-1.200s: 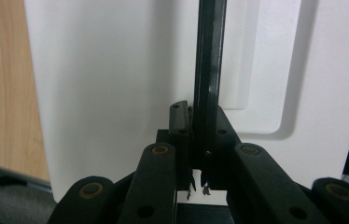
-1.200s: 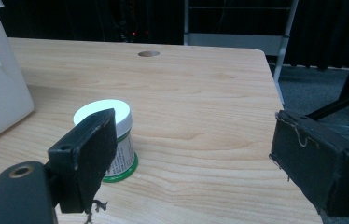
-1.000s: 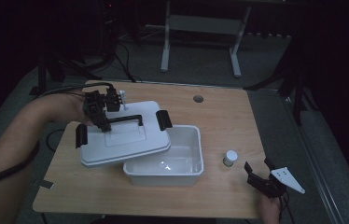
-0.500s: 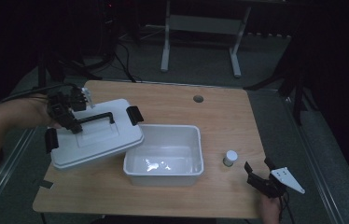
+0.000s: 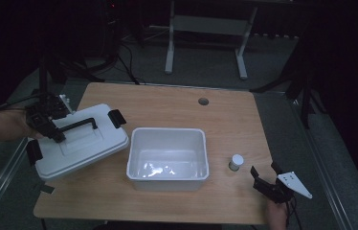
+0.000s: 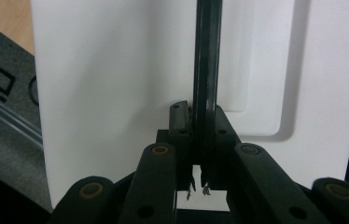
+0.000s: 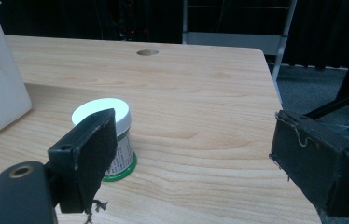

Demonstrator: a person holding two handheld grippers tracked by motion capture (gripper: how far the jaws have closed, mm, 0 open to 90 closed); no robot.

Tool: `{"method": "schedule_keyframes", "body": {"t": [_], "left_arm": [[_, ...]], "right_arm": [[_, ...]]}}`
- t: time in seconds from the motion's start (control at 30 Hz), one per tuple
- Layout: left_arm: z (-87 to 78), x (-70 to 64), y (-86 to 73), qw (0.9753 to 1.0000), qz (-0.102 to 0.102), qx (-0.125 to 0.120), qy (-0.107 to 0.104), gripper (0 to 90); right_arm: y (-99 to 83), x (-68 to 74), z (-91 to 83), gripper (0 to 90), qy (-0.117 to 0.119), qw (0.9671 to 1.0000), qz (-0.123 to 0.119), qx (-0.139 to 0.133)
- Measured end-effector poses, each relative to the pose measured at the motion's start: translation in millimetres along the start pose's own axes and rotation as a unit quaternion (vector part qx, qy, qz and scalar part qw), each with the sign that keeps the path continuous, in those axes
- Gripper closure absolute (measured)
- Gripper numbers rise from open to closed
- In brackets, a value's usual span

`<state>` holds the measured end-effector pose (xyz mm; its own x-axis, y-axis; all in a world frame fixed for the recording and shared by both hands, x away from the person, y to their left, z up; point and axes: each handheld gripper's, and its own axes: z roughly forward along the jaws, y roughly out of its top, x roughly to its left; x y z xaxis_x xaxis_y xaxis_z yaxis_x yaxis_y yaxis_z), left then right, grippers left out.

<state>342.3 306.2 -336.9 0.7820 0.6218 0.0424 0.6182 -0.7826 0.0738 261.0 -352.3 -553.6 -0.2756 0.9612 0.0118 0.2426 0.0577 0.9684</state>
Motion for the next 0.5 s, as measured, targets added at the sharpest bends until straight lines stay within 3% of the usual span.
{"method": "schedule_keyframes", "body": {"t": [0.33, 0.5], "left_arm": [[33.4, 7.3, -3.4, 0.9998, -0.012, 0.012, -0.010, 83.4], [58.3, 12.7, -3.5, 0.9993, -0.023, 0.021, -0.018, 83.3]], "right_arm": [[0.0, 0.4, 0.3, 13.9, 0.000, 1.0000, -0.002, 0.000], [0.0, 0.4, 0.2, 13.9, 0.000, 1.0000, -0.002, 0.000]]}}
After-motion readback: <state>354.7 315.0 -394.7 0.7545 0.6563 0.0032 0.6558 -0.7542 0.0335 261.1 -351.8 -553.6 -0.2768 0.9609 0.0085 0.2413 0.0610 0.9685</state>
